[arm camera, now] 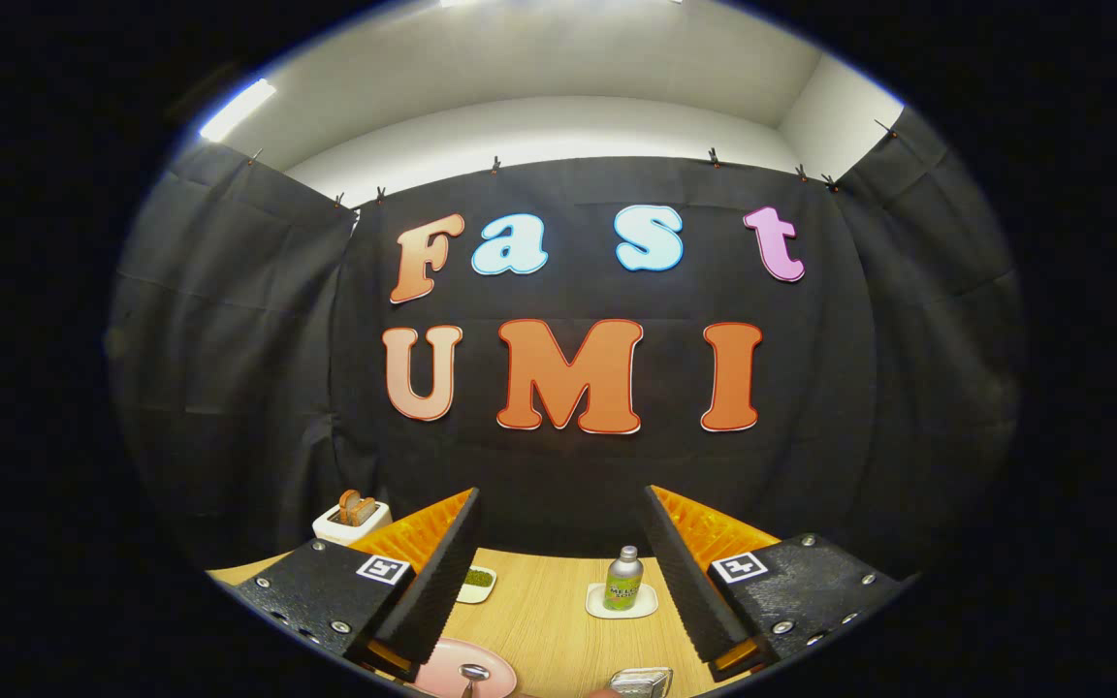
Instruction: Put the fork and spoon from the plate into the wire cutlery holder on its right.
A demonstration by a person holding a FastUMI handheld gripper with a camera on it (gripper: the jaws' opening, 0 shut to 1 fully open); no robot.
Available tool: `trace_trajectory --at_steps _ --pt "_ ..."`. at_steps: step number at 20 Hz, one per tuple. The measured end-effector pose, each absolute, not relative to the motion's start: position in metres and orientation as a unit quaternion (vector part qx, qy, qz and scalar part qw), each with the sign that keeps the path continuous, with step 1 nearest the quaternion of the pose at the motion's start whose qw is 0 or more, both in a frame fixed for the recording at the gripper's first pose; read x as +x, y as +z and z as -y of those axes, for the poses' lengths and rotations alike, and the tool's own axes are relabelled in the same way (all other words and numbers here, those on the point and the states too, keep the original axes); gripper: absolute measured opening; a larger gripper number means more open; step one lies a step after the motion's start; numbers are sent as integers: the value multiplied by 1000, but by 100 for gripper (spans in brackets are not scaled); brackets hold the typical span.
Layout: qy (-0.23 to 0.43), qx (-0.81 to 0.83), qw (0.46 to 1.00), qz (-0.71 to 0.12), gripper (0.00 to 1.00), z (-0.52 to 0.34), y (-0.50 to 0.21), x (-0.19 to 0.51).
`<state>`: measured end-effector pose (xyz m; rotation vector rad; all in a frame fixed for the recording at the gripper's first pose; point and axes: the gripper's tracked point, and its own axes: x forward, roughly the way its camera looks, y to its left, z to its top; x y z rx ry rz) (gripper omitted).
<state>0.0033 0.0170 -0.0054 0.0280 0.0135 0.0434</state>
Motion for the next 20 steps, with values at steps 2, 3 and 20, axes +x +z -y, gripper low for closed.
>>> trace_trajectory --at_steps 2,3,20 --pt "21 12 1000 -5 97 -20 -6 5" --pt "21 8 1000 -7 97 -22 -9 5" --pt "124 -44 937 -322 92 -107 -195 -18"
